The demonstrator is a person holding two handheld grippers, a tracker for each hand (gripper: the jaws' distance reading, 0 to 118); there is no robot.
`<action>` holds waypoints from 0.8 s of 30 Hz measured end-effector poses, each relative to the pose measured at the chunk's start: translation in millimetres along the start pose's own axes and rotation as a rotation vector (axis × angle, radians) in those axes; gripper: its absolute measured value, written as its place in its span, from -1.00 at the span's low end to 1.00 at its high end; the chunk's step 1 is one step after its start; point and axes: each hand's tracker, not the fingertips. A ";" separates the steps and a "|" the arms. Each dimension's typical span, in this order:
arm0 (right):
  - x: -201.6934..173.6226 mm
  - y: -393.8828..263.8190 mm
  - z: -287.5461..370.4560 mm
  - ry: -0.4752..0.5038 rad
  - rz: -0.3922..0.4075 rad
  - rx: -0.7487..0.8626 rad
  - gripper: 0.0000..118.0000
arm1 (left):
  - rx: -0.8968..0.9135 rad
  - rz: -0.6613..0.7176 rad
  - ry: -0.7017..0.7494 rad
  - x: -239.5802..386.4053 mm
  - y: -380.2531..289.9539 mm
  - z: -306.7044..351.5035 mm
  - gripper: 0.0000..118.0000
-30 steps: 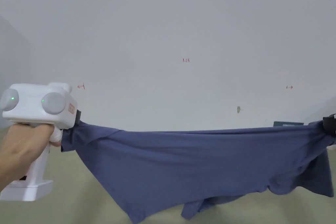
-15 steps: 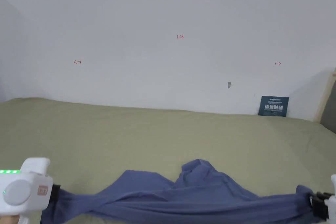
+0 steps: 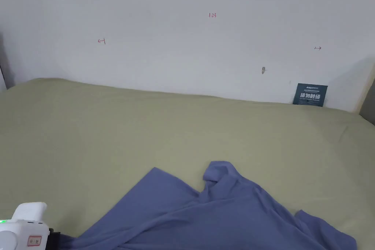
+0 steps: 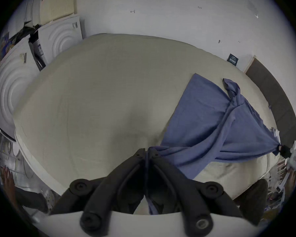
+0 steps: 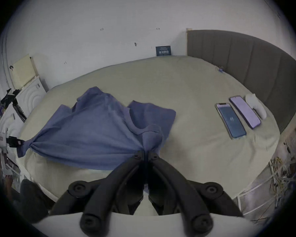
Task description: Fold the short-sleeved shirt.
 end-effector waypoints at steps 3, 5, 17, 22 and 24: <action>-4.3 -1.4 -6.7 -0.009 0.006 -0.001 -0.85 | -0.007 0.016 -0.001 -1.8 -0.5 -11.5 -0.99; -4.8 0.0 -9.8 -0.017 0.000 0.006 -0.31 | 0.000 0.016 -0.006 0.0 -2.7 -15.4 -0.87; -35.0 22.8 26.8 -0.029 0.009 0.168 -0.43 | 0.251 0.067 -0.011 28.0 -11.6 41.3 -0.61; -82.0 38.4 70.8 0.035 0.075 0.297 -0.99 | 0.390 -0.055 -0.033 72.2 -26.1 109.2 -1.00; -100.6 39.4 85.2 0.029 0.099 0.343 -0.99 | 0.458 -0.071 -0.010 85.8 -37.8 131.6 -1.00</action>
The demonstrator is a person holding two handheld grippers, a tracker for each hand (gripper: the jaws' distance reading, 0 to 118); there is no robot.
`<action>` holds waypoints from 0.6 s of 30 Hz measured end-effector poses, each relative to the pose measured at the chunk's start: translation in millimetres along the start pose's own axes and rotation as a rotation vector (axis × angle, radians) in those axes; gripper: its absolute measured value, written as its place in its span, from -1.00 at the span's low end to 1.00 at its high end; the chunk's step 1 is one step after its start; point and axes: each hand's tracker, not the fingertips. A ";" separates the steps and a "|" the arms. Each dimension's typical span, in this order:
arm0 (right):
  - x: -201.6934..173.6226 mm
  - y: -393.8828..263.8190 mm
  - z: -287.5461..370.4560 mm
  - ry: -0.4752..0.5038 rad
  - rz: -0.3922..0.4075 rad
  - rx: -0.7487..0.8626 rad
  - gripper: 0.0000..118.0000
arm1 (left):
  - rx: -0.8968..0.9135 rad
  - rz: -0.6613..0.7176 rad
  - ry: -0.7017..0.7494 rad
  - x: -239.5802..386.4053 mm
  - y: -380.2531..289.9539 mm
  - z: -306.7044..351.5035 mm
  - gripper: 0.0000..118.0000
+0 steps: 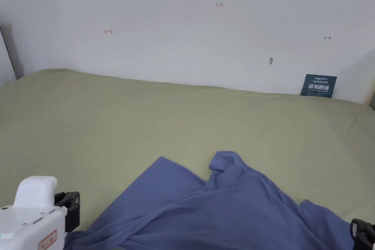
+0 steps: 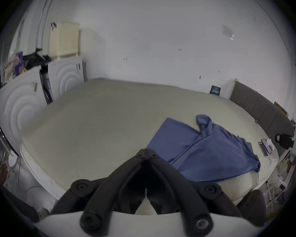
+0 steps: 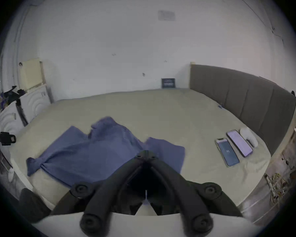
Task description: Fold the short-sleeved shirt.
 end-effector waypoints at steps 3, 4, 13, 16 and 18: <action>-24.3 3.3 16.4 0.027 0.054 0.024 -0.99 | 0.024 0.033 -0.019 -8.1 -9.6 17.8 -1.00; -30.3 0.4 22.2 0.044 0.054 0.043 -0.99 | 0.026 0.038 -0.011 -10.0 -12.8 24.5 -1.00; -74.1 -19.9 40.6 0.088 0.108 0.095 -0.99 | -0.027 0.069 0.066 -43.2 -49.4 28.9 -1.00; -77.3 -25.9 35.9 0.097 0.108 0.083 -0.99 | -0.049 0.045 0.080 -54.3 -52.7 23.4 -1.00; -78.9 -30.4 31.5 0.094 0.100 0.070 -0.99 | -0.090 0.013 0.085 -56.1 -55.6 17.6 -1.00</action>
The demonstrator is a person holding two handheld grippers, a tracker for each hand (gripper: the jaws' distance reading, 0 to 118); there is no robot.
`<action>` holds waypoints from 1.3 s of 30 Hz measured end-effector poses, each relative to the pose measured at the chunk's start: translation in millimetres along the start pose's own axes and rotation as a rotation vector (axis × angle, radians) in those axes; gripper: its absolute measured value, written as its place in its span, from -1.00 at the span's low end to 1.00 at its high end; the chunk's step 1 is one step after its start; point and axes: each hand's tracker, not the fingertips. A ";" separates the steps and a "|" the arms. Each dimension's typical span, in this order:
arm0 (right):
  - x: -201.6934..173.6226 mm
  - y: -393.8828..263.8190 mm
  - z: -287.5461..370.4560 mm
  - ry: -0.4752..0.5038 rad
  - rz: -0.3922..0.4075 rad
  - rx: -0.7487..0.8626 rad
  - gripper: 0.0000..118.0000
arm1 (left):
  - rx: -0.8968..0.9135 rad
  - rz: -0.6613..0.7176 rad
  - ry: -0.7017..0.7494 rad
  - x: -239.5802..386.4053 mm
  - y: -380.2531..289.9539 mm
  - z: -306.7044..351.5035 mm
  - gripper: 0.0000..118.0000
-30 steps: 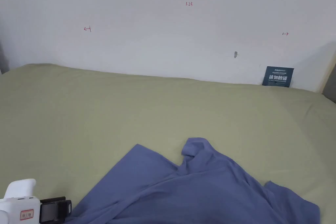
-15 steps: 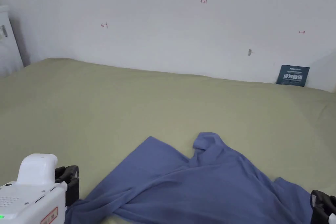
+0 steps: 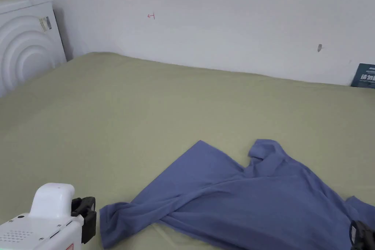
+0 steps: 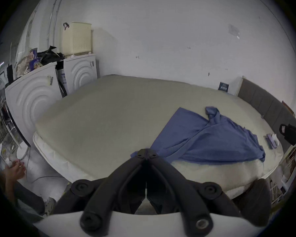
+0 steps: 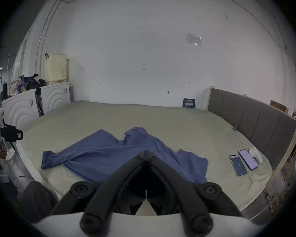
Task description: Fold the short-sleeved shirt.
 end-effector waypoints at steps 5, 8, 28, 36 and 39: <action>-6.8 -12.5 -10.3 0.026 -0.022 -0.069 -0.99 | -0.191 -0.045 -0.058 -9.5 -10.3 -45.5 -1.00; -11.7 -20.4 -16.0 0.031 -0.022 -0.100 -0.99 | -0.311 -0.040 -0.091 -16.3 -18.4 -84.9 -1.00; -14.5 -47.6 -46.6 0.057 -0.032 -0.260 -0.99 | -0.414 -0.028 -0.087 -6.4 -29.5 -155.0 -1.00; 7.9 -34.7 -85.7 0.042 -0.036 -0.291 -0.99 | -0.419 0.005 -0.099 -6.8 -31.0 -161.6 -1.00; 26.0 -21.2 -130.5 0.042 -0.009 -0.313 -0.99 | -0.425 0.003 -0.103 -3.4 -29.9 -162.3 -1.00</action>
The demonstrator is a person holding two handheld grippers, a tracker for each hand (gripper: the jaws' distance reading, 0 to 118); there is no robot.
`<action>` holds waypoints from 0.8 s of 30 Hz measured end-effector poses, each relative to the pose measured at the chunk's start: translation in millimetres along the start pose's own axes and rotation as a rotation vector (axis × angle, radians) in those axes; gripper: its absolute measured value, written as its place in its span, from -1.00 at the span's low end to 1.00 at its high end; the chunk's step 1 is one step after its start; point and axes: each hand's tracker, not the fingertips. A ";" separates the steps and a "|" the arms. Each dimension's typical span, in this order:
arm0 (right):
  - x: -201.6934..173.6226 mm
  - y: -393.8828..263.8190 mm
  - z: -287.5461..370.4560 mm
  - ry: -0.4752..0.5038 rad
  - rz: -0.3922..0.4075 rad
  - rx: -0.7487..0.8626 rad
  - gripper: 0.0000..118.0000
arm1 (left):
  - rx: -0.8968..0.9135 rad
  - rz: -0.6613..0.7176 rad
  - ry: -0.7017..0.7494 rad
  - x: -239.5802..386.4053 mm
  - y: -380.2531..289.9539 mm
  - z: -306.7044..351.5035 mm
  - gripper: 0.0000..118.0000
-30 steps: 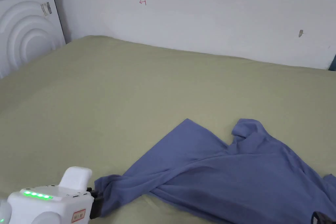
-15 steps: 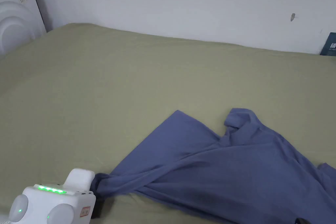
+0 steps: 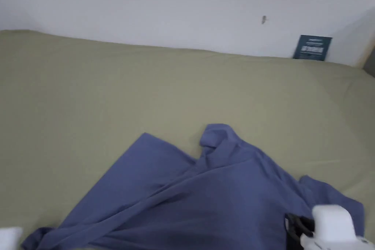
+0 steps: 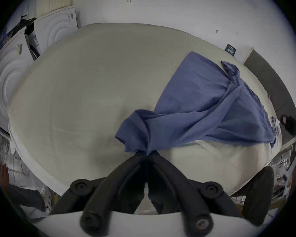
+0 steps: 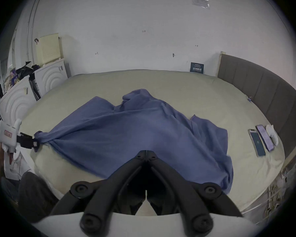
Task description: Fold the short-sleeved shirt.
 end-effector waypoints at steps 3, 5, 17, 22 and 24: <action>25.2 35.2 -53.5 0.019 0.004 -0.036 -0.92 | -0.003 0.006 -0.010 0.5 -2.9 -1.9 -1.00; 39.5 66.3 -95.1 0.059 0.000 -0.096 -0.14 | -0.003 0.020 -0.021 4.2 1.1 5.9 -1.00; 68.9 119.2 -259.2 0.119 0.035 -0.438 0.23 | -0.026 0.019 -0.004 11.1 10.0 4.9 -1.00; 52.0 117.8 -248.7 0.049 0.125 -0.449 -0.47 | -0.039 0.019 -0.004 5.1 11.9 2.3 -1.00; 49.9 119.5 -235.6 0.063 0.213 -0.460 -0.96 | -0.045 0.016 -0.003 0.0 13.4 1.9 -1.00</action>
